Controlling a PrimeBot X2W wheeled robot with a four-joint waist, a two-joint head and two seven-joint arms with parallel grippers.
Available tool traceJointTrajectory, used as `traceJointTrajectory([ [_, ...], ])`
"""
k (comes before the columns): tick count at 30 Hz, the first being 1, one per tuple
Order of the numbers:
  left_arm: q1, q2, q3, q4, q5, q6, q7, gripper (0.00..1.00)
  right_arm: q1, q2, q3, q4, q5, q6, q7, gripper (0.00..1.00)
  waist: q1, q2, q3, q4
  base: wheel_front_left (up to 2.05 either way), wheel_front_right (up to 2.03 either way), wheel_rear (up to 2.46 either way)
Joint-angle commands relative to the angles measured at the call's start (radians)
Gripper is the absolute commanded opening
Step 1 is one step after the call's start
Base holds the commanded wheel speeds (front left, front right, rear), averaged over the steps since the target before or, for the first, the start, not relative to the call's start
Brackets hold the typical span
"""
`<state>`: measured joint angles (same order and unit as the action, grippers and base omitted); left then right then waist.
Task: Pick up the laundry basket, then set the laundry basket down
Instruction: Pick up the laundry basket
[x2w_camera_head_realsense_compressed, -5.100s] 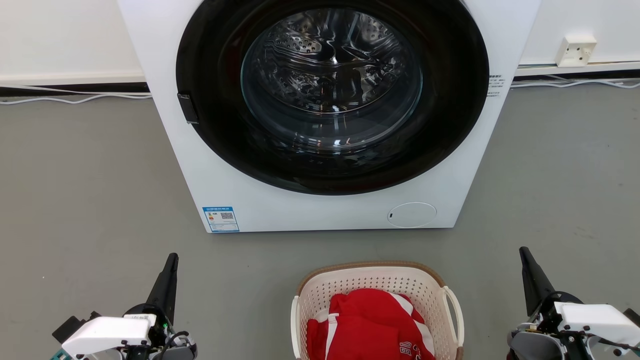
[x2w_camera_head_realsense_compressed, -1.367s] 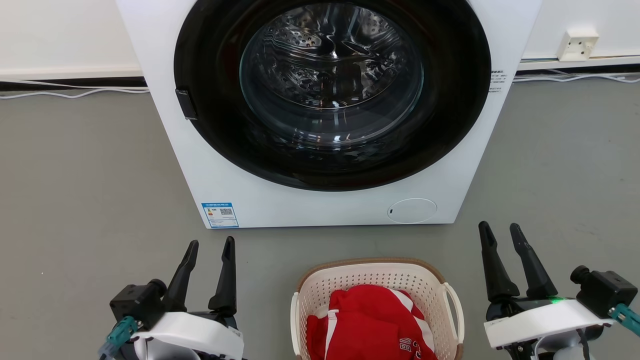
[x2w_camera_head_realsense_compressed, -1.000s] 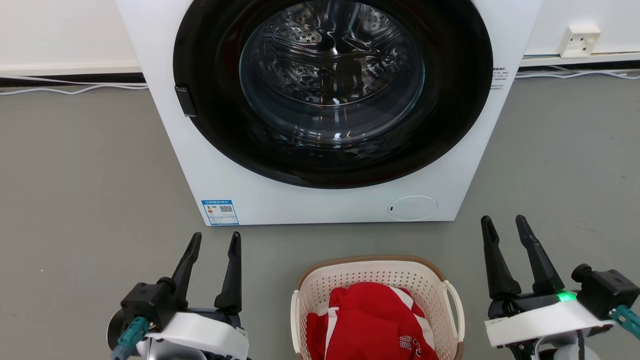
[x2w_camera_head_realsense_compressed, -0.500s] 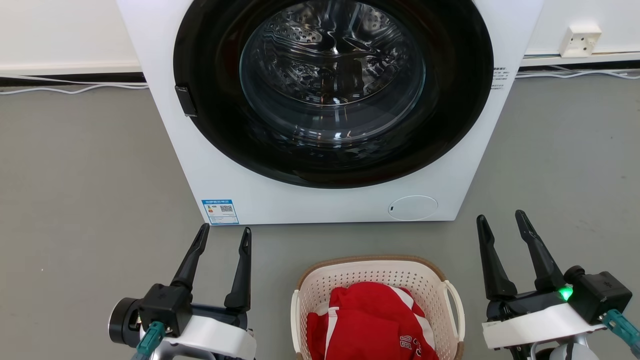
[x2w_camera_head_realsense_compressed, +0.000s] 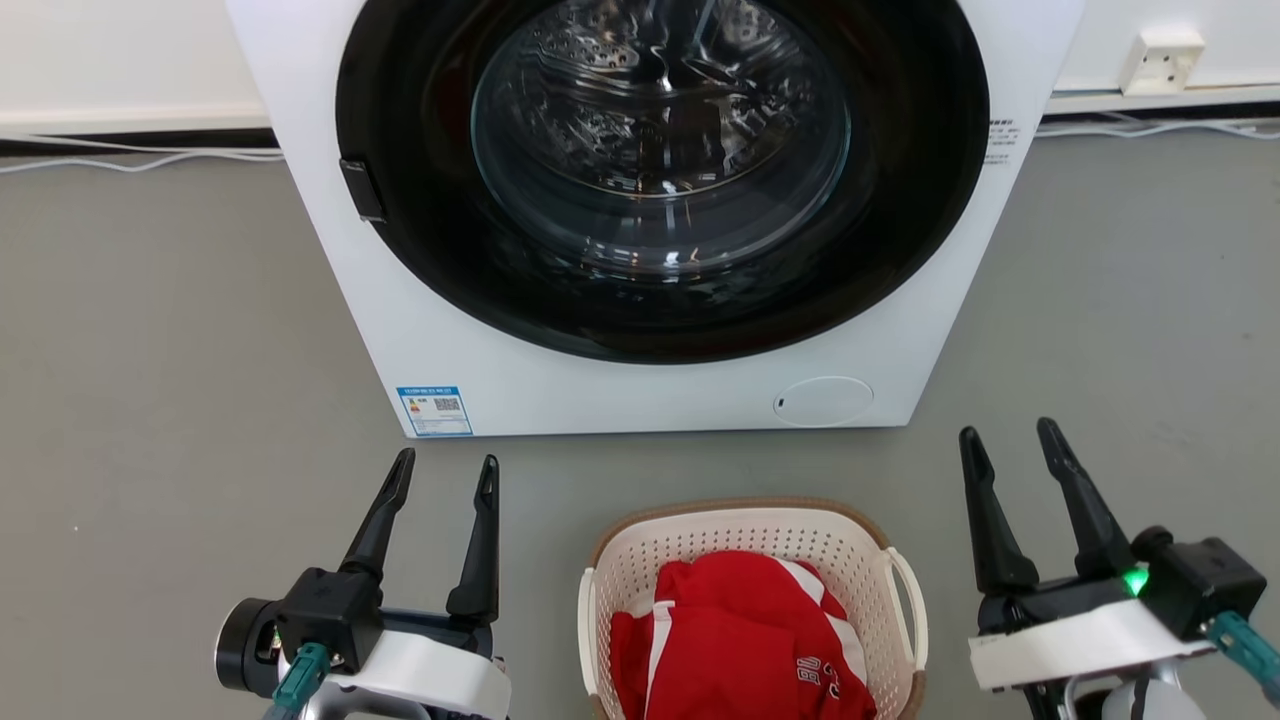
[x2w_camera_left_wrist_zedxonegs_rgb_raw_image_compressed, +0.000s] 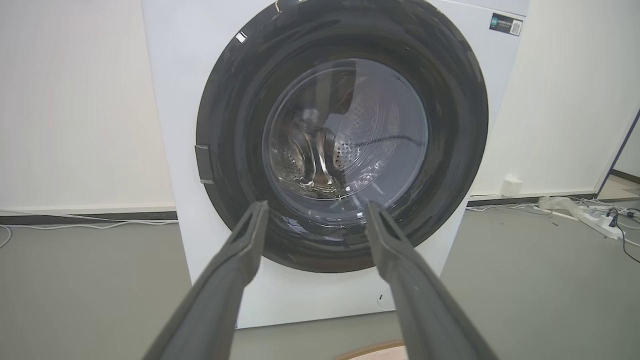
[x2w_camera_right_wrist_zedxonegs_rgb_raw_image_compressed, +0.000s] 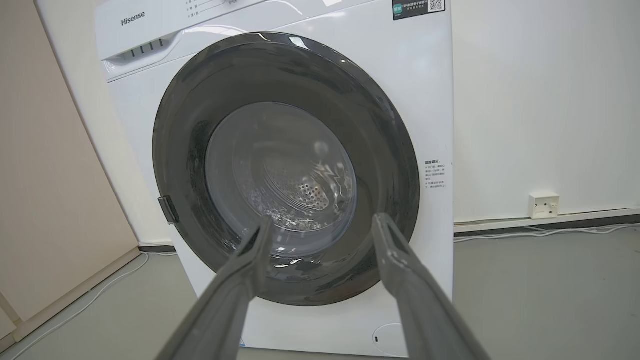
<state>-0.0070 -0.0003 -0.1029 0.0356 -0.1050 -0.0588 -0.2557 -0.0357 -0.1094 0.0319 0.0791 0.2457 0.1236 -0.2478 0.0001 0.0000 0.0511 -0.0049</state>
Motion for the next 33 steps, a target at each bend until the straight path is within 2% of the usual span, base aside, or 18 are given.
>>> traceJointTrajectory([
  [1, -0.034, 0.001, 0.025, -0.022, 0.003, 0.011, -0.006, 1.00, -0.051, -0.009, 0.017, -0.021, -0.008, 0.007, -0.014, 1.00, 0.0000, 0.0000, 0.010, -0.003, 0.00, 0.00, 0.00],
  [15, -0.104, 0.001, 0.006, 0.004, -0.024, 0.025, -0.006, 1.00, -0.096, -0.029, -0.022, 0.011, 0.014, 0.007, -0.014, 1.00, 0.0000, 0.0000, 0.148, -0.023, 0.00, 0.00, 0.00],
  [24, -0.182, 0.001, -0.015, 0.081, -0.035, 0.032, -0.006, 1.00, -0.145, -0.049, -0.044, 0.063, 0.019, 0.007, -0.014, 1.00, 0.0000, 0.0000, 0.262, -0.031, 0.00, 0.00, 0.00],
  [33, -0.289, 0.001, -0.039, 0.191, -0.028, 0.035, -0.006, 1.00, -0.228, -0.065, -0.042, 0.175, 0.045, 0.007, -0.014, 1.00, 0.0000, 0.0000, 0.409, -0.040, 0.00, 0.00, 0.00],
])
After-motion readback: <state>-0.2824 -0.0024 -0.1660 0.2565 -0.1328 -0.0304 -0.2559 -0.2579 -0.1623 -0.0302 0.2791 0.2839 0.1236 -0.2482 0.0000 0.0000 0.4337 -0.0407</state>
